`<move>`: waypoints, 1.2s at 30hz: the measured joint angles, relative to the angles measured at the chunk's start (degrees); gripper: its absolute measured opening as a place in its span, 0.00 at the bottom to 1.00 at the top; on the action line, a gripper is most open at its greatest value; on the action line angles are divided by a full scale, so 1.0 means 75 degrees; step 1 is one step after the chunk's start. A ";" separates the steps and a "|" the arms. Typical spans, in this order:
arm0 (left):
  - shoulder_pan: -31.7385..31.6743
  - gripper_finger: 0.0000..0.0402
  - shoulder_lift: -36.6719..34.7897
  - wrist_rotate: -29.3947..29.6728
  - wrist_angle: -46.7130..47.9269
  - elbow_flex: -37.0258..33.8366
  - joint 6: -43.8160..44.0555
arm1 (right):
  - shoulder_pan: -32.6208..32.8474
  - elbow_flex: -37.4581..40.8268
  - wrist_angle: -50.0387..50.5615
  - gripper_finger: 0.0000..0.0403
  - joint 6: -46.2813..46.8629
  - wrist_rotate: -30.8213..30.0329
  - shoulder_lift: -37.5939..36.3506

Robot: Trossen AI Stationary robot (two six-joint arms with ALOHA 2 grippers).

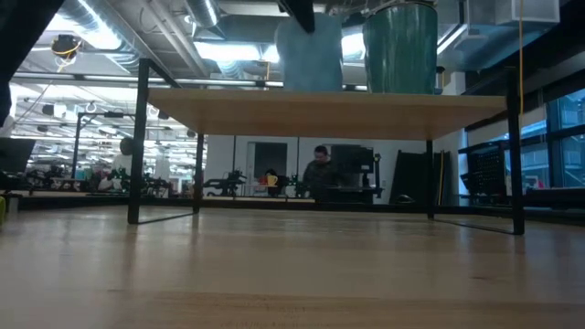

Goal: Stack small to large cups/mugs on shelf
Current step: Put the blue mug on the shelf

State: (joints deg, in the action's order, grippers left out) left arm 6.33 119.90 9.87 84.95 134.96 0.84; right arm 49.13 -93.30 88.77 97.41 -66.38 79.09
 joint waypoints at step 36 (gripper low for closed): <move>-0.0088 0.10 -0.0124 -0.0017 0.0208 0.0009 0.0020 | 0.0005 0.0000 0.0165 0.30 -0.0015 0.0293 0.0006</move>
State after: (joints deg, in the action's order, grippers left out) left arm 5.67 118.96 9.74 86.51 135.02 0.99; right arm 49.17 -93.30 90.01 97.30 -64.18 79.13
